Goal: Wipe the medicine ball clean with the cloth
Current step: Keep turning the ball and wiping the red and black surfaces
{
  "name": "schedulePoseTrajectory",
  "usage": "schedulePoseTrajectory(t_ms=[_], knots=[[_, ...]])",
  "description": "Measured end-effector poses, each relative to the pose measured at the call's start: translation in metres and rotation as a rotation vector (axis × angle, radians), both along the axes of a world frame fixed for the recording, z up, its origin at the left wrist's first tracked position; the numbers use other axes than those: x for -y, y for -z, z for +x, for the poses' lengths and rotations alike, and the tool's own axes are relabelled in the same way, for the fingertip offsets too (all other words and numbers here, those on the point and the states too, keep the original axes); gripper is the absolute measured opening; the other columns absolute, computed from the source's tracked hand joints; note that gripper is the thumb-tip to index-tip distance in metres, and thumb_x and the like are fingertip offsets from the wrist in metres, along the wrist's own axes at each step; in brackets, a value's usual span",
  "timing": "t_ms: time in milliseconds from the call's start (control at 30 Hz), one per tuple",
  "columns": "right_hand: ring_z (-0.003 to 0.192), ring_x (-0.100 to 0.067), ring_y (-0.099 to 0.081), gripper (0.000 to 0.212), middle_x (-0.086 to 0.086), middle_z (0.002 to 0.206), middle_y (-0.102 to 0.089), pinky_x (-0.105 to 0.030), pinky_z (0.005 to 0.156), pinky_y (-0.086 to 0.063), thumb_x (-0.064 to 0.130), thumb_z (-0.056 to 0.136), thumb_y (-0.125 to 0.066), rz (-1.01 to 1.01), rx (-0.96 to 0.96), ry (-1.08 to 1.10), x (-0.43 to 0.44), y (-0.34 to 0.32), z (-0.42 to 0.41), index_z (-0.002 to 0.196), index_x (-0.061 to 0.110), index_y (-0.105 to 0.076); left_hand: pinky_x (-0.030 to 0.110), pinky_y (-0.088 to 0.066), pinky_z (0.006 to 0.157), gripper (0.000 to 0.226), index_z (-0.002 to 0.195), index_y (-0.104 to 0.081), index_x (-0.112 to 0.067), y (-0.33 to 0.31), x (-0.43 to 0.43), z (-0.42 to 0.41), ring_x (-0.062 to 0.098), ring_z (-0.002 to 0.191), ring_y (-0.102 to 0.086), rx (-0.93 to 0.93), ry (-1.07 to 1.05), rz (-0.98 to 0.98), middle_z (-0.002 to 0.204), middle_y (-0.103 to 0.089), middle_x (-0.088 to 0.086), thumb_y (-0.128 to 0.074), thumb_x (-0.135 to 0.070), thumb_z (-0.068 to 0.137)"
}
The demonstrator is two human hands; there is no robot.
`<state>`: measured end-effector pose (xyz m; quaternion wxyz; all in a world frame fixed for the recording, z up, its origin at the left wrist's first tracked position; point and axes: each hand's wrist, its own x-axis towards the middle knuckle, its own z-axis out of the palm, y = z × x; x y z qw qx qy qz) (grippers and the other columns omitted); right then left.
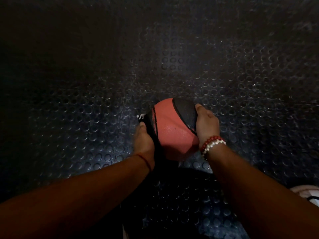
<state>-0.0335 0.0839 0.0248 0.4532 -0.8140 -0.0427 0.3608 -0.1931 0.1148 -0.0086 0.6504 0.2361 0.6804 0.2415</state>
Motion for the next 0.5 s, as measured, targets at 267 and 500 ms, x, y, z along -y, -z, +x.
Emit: schedulePoseTrajectory(t_ms=[267,500], knots=[[0.09,-0.012,-0.06,0.021,0.009,0.086,-0.064,-0.025,0.084,-0.045,0.038,0.092,-0.056,0.1,-0.013,0.023,0.01,0.002,-0.004,0.083,0.022,-0.066,0.024,-0.023,0.114,0.049,0.139,-0.052,-0.031,-0.031,-0.037,0.006,0.008,0.132,-0.04,-0.242,0.734,0.78,0.141,-0.05,-0.005,-0.03,-0.041,0.097],[0.107,-0.015,-0.06,0.027,-0.001,0.111,-0.066,-0.027,0.096,-0.046,0.037,0.088,-0.057,0.127,0.045,0.047,0.021,0.008,-0.015,0.105,0.019,-0.068,0.017,-0.051,0.083,0.045,0.103,-0.073,-0.022,-0.009,-0.055,0.002,0.007,0.092,-0.068,0.058,0.406,0.115,0.102,-0.075,-0.005,-0.037,-0.049,0.102]])
